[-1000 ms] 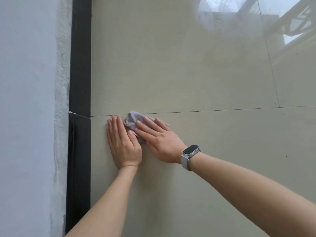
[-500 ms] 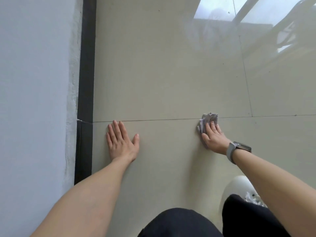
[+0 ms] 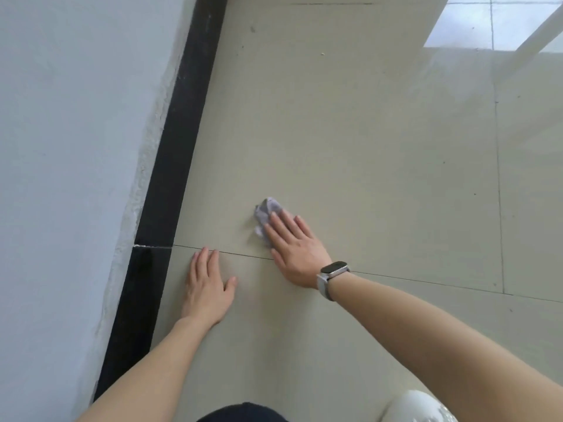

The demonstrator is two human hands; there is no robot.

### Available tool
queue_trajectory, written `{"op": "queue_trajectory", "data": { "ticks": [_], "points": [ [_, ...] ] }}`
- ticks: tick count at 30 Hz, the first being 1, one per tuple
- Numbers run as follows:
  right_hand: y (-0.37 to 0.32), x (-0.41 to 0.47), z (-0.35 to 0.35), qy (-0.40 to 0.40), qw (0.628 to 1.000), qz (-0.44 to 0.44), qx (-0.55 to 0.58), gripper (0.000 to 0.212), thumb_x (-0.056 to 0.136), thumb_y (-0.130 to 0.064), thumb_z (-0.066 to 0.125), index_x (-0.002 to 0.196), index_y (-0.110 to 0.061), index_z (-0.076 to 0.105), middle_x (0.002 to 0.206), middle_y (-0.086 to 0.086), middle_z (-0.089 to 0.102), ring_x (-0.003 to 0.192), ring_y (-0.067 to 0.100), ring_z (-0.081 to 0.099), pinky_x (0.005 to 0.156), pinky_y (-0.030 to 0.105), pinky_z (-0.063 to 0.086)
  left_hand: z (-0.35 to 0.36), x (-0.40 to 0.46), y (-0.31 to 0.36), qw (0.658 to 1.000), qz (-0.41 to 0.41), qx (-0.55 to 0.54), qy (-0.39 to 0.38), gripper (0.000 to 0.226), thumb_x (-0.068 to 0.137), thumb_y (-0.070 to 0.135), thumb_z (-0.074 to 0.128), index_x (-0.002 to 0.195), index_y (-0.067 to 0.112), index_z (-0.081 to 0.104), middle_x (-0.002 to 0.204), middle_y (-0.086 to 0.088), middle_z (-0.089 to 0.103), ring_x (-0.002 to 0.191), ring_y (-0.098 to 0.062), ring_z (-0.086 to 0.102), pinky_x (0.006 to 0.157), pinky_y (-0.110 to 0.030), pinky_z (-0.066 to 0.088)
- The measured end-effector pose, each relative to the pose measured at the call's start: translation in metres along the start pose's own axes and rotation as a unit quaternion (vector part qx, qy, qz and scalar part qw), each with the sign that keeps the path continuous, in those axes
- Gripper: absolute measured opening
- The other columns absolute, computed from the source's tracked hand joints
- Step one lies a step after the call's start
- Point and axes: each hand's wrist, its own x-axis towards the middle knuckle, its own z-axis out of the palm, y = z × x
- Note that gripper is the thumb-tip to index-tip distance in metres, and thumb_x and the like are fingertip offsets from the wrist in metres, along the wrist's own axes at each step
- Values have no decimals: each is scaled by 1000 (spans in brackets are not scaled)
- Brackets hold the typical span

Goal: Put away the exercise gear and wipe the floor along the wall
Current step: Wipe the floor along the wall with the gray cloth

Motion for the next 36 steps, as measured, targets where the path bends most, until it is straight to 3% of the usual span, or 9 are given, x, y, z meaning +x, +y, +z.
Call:
{"op": "queue_trajectory", "data": {
  "ticks": [5,9,14,20,23,25,27,31,36],
  "points": [
    [45,-2,-34,-48,994,-77,-53,56,94,-21,16,147,-14,0,157,4,-3,145,21,-7,114,36,-10,-61,7,21,999,-33,34,21,50,94,17,39,141,5,25,150,-11,24,139,-26,20,112,-41,23],
    [131,-24,-88,-19,990,138,-26,62,92,-9,20,146,-13,-9,156,6,-15,143,20,-16,116,36,-8,-112,8,63,991,-14,130,-9,53,94,20,37,143,8,20,153,-9,19,143,-26,10,115,-49,14],
    [201,-62,-132,8,917,391,83,58,97,-21,23,146,-5,-4,155,15,-10,144,28,-11,118,40,-3,-175,49,143,976,129,174,8,58,95,26,36,146,12,12,156,-9,13,142,-25,16,115,-44,18],
    [196,-31,-127,52,874,472,104,66,97,-31,32,145,-2,-2,154,20,-10,142,35,-14,115,45,-6,-146,119,192,972,166,161,-31,62,95,34,35,147,19,6,157,-7,-2,145,-24,4,117,-44,12],
    [167,-1,-103,65,934,346,51,65,93,-42,13,146,-9,-5,154,12,-16,142,27,-18,112,38,-17,-114,156,192,979,145,131,-62,63,96,37,33,148,22,-1,157,-5,-11,144,-26,-9,117,-47,4],
    [125,20,-81,75,979,189,-11,69,85,-43,10,146,-11,14,155,9,3,144,27,3,112,33,-20,-100,179,186,982,135,123,-46,64,96,39,32,148,22,-3,156,-5,-14,143,-26,-14,116,-48,1],
    [84,32,-59,34,998,55,-24,59,86,-37,27,138,-14,39,147,8,37,136,27,34,116,35,0,-92,198,176,984,132,116,-8,66,96,40,34,148,22,-2,156,-6,-14,143,-27,-14,116,-50,0],
    [106,34,-58,27,998,-22,-57,50,89,-29,32,135,-14,43,142,6,45,133,22,39,111,36,20,-84,232,160,988,122,77,60,67,94,44,37,148,22,4,157,-8,-9,144,-28,-12,113,-55,-5],
    [219,17,-123,146,904,403,18,54,96,-29,20,146,-10,12,156,12,4,145,23,3,119,40,3,-93,260,141,986,103,35,129,67,93,49,29,148,22,2,157,-10,-9,144,-27,-12,111,-54,-12]
  ]
}}
